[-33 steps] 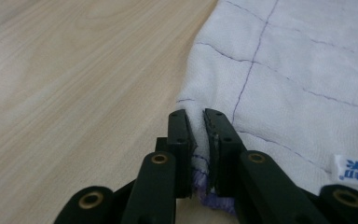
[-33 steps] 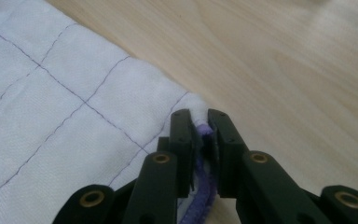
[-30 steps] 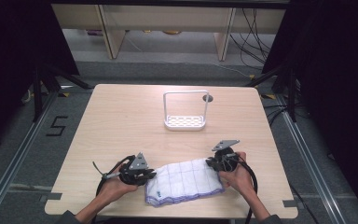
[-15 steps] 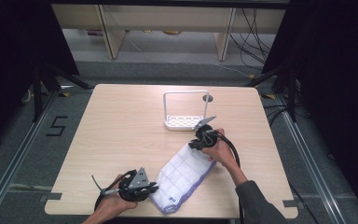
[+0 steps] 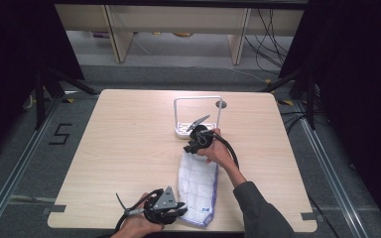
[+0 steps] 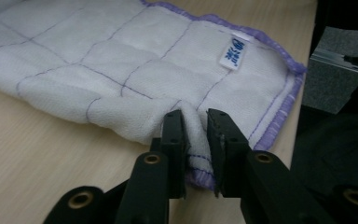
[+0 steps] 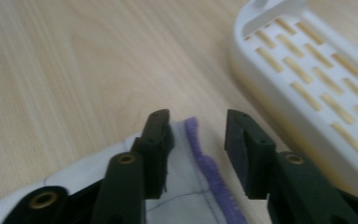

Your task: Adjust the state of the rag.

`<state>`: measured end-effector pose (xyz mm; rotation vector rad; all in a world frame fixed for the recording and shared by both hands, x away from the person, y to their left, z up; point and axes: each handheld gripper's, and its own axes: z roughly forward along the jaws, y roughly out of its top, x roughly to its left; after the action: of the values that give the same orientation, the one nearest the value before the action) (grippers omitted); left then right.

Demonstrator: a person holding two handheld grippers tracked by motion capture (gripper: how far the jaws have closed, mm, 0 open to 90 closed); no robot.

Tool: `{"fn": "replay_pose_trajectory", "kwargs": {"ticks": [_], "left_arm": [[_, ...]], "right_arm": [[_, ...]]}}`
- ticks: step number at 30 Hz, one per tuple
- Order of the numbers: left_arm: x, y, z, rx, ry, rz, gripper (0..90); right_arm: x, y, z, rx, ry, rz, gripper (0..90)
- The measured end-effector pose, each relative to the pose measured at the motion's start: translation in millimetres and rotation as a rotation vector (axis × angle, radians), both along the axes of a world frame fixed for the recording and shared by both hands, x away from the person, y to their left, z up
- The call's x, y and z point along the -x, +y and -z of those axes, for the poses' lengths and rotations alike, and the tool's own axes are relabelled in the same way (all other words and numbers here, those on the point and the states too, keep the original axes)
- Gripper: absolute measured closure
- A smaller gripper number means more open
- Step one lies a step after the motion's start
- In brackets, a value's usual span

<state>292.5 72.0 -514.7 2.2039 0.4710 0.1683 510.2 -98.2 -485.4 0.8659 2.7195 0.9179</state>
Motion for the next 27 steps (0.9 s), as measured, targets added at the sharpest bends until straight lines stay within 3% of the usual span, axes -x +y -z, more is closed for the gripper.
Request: {"fn": "replay_pose_trajectory", "kwargs": {"ticks": [1, 3, 4, 5, 8, 9, 11, 13, 15, 16, 21, 23, 24, 27], "left_arm": [[1.9, -3.4, -0.4, 0.007, 0.006, 0.008, 72.5], [3.4, -7.1, -2.3, 0.026, 0.024, 0.025, 61.5], [4.8, -8.0, -3.9, 0.052, 0.043, 0.003, 55.7], [3.7, -6.2, -7.0, 0.060, 0.038, -0.004, 51.6], [-7.4, 6.2, -21.1, 0.098, 0.004, -0.051, 47.7], [-11.2, 8.6, -24.1, 0.117, 0.009, -0.071, 44.9], [-24.7, 15.1, -32.4, 0.140, 0.001, -0.131, 44.5], [-46.5, 22.7, -35.9, 0.121, -0.040, -0.184, 44.5], [-71.7, 29.2, -33.2, 0.140, -0.018, -0.255, 45.2], [-80.5, 30.4, -32.2, 0.141, -0.019, -0.288, 45.2], [-114.9, 32.8, -27.4, 0.095, -0.036, -0.348, 42.0], [-129.2, 31.9, -23.2, 0.112, -0.009, -0.376, 41.6], [-134.8, 30.9, -22.0, 0.106, 0.001, -0.374, 41.7], [-148.0, 25.9, -19.2, 0.094, 0.025, -0.369, 41.5]], "right_arm": [[2.4, -1.7, -3.8, -0.003, 0.007, 0.042, 56.4], [6.4, -9.8, -13.1, -0.025, -0.029, 0.078, 51.9], [7.3, -14.4, -16.4, -0.032, -0.041, 0.081, 50.5], [12.2, -18.6, -20.2, -0.052, -0.030, 0.125, 48.8], [23.2, -39.6, -29.4, -0.049, -0.029, 0.164, 46.3], [27.1, -49.1, -30.0, -0.044, -0.052, 0.178, 45.0], [35.2, -60.9, -28.2, -0.044, -0.033, 0.231, 44.0], [39.8, -70.1, -25.2, -0.046, -0.035, 0.249, 45.5], [41.9, -78.8, -22.6, -0.027, -0.023, 0.260, 44.8], [42.5, -81.7, -20.9, -0.040, -0.032, 0.274, 44.9], [45.8, -88.9, -16.1, -0.040, -0.003, 0.293, 43.6], [46.0, -89.9, -13.5, -0.041, -0.006, 0.292, 42.9], [45.4, -89.5, -10.7, -0.045, -0.018, 0.296, 42.4], [46.0, -89.9, -9.9, -0.048, 0.002, 0.308, 41.0]]}}
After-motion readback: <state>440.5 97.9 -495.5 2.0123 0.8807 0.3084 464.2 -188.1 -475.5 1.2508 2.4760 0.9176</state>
